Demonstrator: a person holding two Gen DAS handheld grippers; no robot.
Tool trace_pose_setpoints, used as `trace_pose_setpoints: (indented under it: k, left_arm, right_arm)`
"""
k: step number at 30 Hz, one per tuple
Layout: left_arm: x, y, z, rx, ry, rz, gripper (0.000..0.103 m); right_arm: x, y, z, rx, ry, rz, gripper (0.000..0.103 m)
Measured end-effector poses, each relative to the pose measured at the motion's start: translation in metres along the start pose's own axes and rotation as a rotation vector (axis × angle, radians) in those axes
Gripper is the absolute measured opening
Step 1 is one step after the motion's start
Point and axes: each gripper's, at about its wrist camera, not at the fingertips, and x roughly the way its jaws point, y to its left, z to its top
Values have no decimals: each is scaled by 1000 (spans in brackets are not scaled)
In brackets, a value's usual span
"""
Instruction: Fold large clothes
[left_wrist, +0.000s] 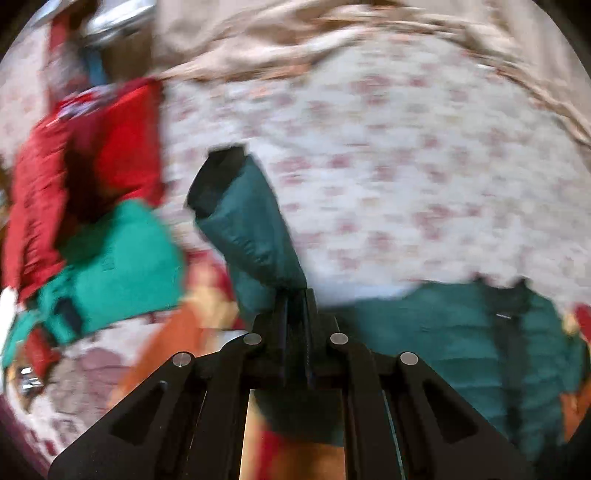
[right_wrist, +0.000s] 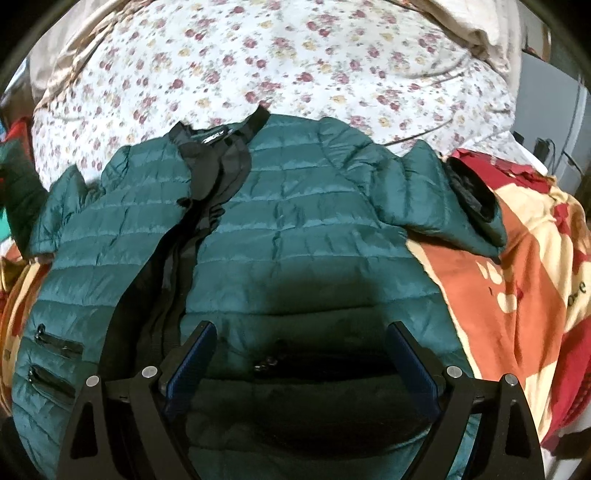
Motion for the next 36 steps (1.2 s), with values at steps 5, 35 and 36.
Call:
trace_pose_setpoints:
  k: [5, 35, 36]
  left_arm:
    - [-6, -108, -15, 106, 47, -235, 6]
    - [-62, -181, -166, 275, 181, -516, 47]
    - [-63, -174, -166, 269, 171, -494, 47]
  right_arm:
    - [-6, -22, -1, 65, -4, -2, 91]
    - [29, -33, 77, 215, 64, 363, 91]
    - [36, -28, 84, 212, 68, 370, 91]
